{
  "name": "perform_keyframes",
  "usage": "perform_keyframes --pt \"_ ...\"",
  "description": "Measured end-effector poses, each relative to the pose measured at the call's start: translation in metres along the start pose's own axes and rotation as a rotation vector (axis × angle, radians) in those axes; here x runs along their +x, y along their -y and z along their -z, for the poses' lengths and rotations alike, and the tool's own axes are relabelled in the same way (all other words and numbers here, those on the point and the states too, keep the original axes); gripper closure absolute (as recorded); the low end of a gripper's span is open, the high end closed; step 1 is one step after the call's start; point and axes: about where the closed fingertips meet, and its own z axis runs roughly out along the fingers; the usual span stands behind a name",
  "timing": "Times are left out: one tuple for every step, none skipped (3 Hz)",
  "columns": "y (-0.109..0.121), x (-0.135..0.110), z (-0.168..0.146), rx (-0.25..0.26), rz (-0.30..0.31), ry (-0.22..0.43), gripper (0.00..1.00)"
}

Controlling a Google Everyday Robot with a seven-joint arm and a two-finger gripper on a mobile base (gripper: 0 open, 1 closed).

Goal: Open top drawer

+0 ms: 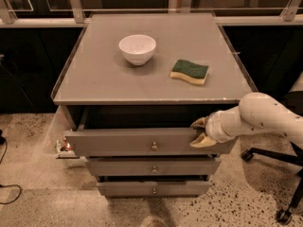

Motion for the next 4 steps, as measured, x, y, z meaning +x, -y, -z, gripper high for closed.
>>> perform_keyframes --pt "-0.0233 0.0097 0.0067 -0.034 -0.015 0.037 0.32" --pt "-0.0218 0.0071 0.0083 -0.034 -0.015 0.037 0.55" --pt "-0.0213 0.0062 0.0092 -0.034 -0.015 0.037 0.78" --pt "-0.0246 0.0054 0.0111 -0.037 -0.015 0.040 0.99"
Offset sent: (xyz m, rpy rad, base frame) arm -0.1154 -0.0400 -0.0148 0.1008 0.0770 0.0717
